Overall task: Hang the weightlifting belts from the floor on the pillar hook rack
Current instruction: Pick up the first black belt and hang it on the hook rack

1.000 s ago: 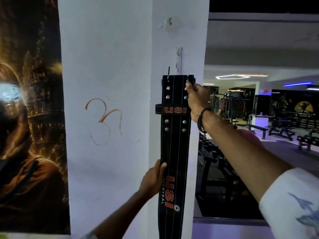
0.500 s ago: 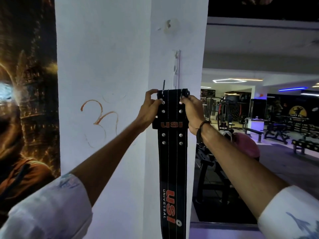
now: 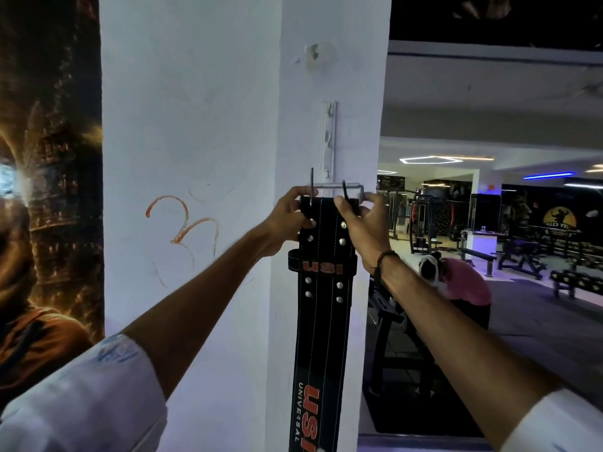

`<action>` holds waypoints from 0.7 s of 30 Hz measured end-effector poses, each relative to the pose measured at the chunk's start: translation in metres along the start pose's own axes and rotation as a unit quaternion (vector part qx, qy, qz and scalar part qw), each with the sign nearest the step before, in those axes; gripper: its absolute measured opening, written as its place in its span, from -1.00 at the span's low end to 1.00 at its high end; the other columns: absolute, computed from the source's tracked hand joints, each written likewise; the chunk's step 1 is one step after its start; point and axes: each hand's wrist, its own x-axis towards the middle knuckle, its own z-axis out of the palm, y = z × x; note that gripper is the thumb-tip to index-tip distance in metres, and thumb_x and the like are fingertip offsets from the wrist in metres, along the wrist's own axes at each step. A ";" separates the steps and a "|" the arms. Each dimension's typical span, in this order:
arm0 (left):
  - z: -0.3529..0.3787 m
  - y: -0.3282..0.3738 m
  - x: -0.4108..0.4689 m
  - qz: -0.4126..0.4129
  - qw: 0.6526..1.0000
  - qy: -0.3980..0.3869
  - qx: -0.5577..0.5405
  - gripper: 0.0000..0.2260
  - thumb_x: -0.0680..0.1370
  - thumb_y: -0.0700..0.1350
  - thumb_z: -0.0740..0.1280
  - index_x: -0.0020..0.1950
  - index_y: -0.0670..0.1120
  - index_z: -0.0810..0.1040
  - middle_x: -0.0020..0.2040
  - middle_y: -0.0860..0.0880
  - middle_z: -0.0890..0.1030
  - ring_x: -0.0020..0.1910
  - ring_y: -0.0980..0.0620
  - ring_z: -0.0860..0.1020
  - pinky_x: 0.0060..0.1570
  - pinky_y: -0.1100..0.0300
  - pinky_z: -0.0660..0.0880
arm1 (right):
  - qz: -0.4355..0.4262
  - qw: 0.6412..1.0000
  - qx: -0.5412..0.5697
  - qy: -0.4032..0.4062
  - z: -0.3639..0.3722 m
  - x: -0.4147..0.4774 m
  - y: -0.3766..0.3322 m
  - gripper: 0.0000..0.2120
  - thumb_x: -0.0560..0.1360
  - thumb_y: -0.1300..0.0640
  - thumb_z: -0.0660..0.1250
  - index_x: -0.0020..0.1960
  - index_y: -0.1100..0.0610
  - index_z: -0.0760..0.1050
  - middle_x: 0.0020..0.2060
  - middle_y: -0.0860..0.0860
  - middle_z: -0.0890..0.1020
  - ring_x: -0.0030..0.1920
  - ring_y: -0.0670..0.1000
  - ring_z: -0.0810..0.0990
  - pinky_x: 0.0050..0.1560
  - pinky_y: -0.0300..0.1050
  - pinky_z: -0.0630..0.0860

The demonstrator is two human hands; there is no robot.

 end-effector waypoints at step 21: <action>0.014 -0.069 0.094 0.006 0.991 0.099 0.091 -0.50 0.45 -0.51 0.21 0.28 -0.06 0.39 0.05 -0.02 0.47 -0.20 -0.08 0.56 -0.18 -0.06 0.61 | 0.047 0.978 -0.198 -0.044 0.027 0.099 0.068 -0.61 0.61 -0.01 0.24 -0.34 0.12 0.31 -0.46 0.00 0.34 -0.34 0.04 0.33 -0.36 -0.10 0.22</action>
